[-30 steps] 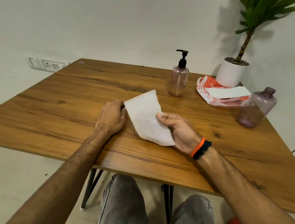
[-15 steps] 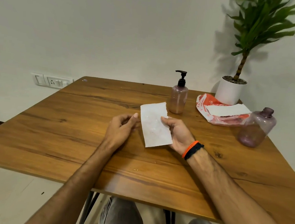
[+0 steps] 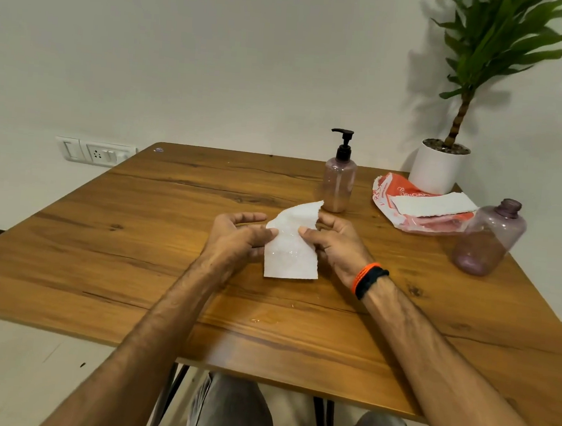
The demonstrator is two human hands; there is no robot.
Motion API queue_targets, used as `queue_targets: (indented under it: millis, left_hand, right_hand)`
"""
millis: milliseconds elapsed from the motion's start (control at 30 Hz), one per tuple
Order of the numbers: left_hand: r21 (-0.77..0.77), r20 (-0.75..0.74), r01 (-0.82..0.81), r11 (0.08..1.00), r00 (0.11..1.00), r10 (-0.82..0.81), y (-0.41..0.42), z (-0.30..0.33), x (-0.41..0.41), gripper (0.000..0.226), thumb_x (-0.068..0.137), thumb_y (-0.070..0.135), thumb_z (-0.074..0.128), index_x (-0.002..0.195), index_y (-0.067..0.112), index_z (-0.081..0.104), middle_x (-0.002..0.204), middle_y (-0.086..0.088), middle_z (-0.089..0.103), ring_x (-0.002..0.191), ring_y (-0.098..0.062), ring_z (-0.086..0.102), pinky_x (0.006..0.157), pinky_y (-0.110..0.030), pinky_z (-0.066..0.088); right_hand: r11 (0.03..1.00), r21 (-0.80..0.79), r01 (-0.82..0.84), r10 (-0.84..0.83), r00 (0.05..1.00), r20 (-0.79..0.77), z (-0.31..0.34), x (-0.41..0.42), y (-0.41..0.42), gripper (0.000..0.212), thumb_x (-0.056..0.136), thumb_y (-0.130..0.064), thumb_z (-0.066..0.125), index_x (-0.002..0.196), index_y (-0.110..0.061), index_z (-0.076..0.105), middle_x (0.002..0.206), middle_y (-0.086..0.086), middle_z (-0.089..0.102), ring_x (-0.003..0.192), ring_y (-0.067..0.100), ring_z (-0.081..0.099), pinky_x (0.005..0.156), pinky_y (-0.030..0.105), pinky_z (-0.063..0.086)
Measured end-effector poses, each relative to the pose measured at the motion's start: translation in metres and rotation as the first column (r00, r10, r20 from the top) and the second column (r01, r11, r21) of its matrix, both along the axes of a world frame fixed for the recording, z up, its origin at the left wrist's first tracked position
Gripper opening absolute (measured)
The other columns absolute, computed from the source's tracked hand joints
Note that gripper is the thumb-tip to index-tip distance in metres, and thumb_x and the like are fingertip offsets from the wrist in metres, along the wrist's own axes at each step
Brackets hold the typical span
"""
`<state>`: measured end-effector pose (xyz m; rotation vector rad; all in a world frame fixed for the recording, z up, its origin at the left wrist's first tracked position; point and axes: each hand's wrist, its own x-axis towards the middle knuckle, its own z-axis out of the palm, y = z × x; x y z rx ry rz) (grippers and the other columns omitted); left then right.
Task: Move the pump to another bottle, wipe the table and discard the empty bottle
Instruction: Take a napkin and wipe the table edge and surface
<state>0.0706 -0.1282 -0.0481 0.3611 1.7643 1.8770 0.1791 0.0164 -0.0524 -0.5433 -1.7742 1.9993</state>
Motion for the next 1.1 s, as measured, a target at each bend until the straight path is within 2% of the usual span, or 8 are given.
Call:
queue_targets:
  millis: [200,333,433,633,767,867,967,1100]
  left_hand:
    - [0.084,0.012,-0.004,0.996,1.000,0.003,0.001,0.003,0.000,0.047,0.074,-0.002,0.078,0.116,0.010,0.062,0.095,-0.006,0.076,0.085,-0.019,0.075,0.055,-0.028,0.058]
    - [0.085,-0.003,0.011,0.996,1.000,-0.010,0.000,0.002,0.000,0.023,0.080,-0.010,0.066,0.086,0.011,0.073,0.094,-0.009,0.075,0.086,-0.022,0.074,0.055,-0.027,0.057]
    - [0.065,-0.006,-0.015,0.998,1.000,0.016,0.002,0.000,0.001,0.033,0.082,-0.010,0.051,0.071,0.011,0.074,0.088,-0.009,0.075,0.089,-0.023,0.071,0.056,-0.029,0.058]
    - [0.040,0.059,0.028,0.999,0.998,-0.030,0.004,0.000,-0.002,0.019,0.087,0.005,0.062,0.105,0.008,0.066,0.106,-0.014,0.071,0.073,-0.013,0.070,0.060,-0.028,0.057]
    - [-0.033,0.021,0.021,0.999,1.000,-0.021,0.006,-0.004,0.000,0.049,0.073,0.000,0.079,0.117,0.010,0.061,0.112,-0.017,0.068,0.100,-0.028,0.070,0.077,-0.041,0.061]
    - [-0.010,0.011,-0.010,1.000,1.000,0.010,0.006,-0.004,0.002,0.059,0.072,-0.002,0.080,0.124,0.011,0.055,0.110,-0.016,0.071,0.101,-0.030,0.070,0.084,-0.049,0.059]
    - [-0.015,0.000,-0.018,1.000,1.000,0.018,0.007,-0.002,0.003,0.060,0.074,-0.001,0.079,0.127,0.013,0.052,0.108,-0.013,0.072,0.098,-0.028,0.071,0.079,-0.046,0.061]
    - [-0.003,-0.042,-0.005,1.000,0.999,0.005,0.007,0.003,0.006,0.059,0.076,0.001,0.078,0.128,0.012,0.053,0.102,-0.010,0.073,0.088,-0.020,0.073,0.059,-0.029,0.060]
  right_hand:
    - [0.993,0.116,0.009,-0.007,1.000,-0.017,0.001,0.001,0.008,0.025,0.083,-0.002,0.071,0.103,-0.017,0.070,0.110,0.004,0.072,0.095,0.013,0.070,0.070,0.024,0.058]
    - [0.979,0.203,-0.028,0.042,0.997,-0.062,0.003,0.002,0.010,0.020,0.084,0.005,0.067,0.089,-0.012,0.076,0.090,-0.005,0.075,0.081,0.003,0.069,0.062,0.016,0.052]
    - [0.957,0.285,-0.050,0.062,0.997,-0.035,0.002,0.002,0.013,0.032,0.088,0.009,0.058,0.079,-0.013,0.078,0.099,0.003,0.075,0.100,0.018,0.066,0.070,0.020,0.053]
    - [0.928,0.362,-0.091,0.124,0.990,-0.068,0.002,0.009,0.013,0.034,0.071,-0.010,0.047,0.086,-0.011,0.078,0.111,0.006,0.070,0.096,0.012,0.058,0.063,0.009,0.044]
    - [0.941,0.301,-0.152,0.189,0.977,-0.098,-0.002,0.010,0.015,0.034,0.075,-0.019,0.048,0.090,-0.014,0.078,0.115,0.010,0.069,0.090,0.003,0.062,0.067,0.011,0.044]
    - [0.955,0.257,-0.149,0.172,0.983,-0.068,-0.005,0.009,0.018,0.028,0.085,-0.033,0.062,0.108,-0.022,0.075,0.119,0.002,0.071,0.111,0.018,0.062,0.085,0.024,0.049]
    - [0.957,0.276,-0.090,0.089,0.996,0.017,-0.004,0.006,0.018,0.060,0.068,-0.042,0.079,0.124,-0.025,0.065,0.119,0.001,0.066,0.119,0.019,0.057,0.097,0.032,0.049]
    - [0.979,0.164,-0.121,0.110,0.991,0.072,-0.001,0.003,0.016,0.073,0.058,-0.023,0.086,0.126,-0.011,0.060,0.111,0.013,0.072,0.098,0.022,0.071,0.077,0.030,0.059]
